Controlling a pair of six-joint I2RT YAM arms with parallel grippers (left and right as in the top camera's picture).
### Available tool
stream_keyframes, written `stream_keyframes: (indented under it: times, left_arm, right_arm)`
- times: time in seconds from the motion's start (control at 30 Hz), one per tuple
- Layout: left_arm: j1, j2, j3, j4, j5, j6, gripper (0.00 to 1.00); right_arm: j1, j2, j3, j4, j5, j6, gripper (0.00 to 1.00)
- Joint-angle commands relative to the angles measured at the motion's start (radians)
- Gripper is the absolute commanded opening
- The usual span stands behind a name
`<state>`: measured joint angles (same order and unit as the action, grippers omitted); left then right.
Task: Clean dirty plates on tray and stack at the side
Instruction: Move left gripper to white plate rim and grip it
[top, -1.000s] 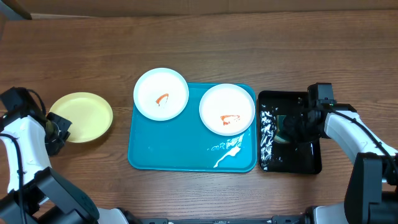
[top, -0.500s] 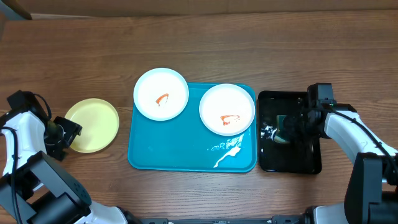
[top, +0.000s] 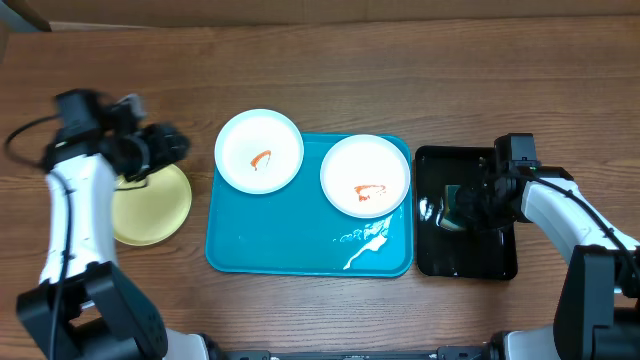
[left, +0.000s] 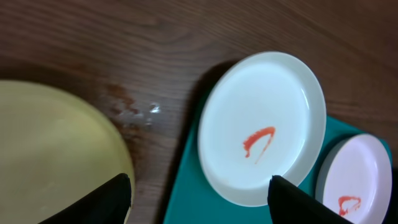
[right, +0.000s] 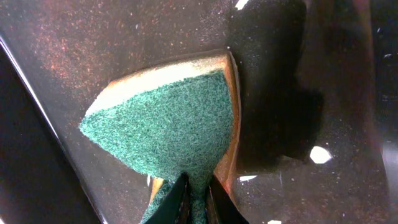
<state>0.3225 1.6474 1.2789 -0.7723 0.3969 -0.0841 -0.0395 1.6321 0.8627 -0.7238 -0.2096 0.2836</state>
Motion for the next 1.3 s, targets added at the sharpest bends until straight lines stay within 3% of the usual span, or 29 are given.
stream_keyframes:
  times: [0.0, 0.2, 0.63, 0.9, 1.17, 1.27]
  left_arm:
    - [-0.087, 0.03, 0.011, 0.036, -0.11, 0.111, 0.72]
    - [-0.176, 0.077, 0.011, 0.136, -0.207, 0.111, 0.75]
    - [-0.201, 0.257, 0.011, 0.298, -0.19, 0.116, 0.77]
    - [-0.209, 0.279, 0.011, 0.414, -0.153, 0.133, 0.66]
    - [-0.251, 0.328, 0.011, 0.419, -0.153, 0.163, 0.61]
    - [-0.267, 0.341, 0.011, 0.418, -0.153, 0.163, 0.55]
  right_arm:
    - [0.001, 0.014, -0.026, -0.011, 0.014, -0.003, 0.08]
    - [0.001, 0.014, -0.026, -0.015, 0.014, -0.003, 0.08]
    - [0.001, 0.014, -0.026, -0.023, 0.007, -0.003, 0.08]
    - [0.001, 0.014, -0.026, -0.027, 0.007, -0.003, 0.08]
    - [0.001, 0.014, -0.026, -0.027, 0.007, -0.003, 0.08]
    - [0.001, 0.014, -0.026, -0.027, 0.007, -0.004, 0.08]
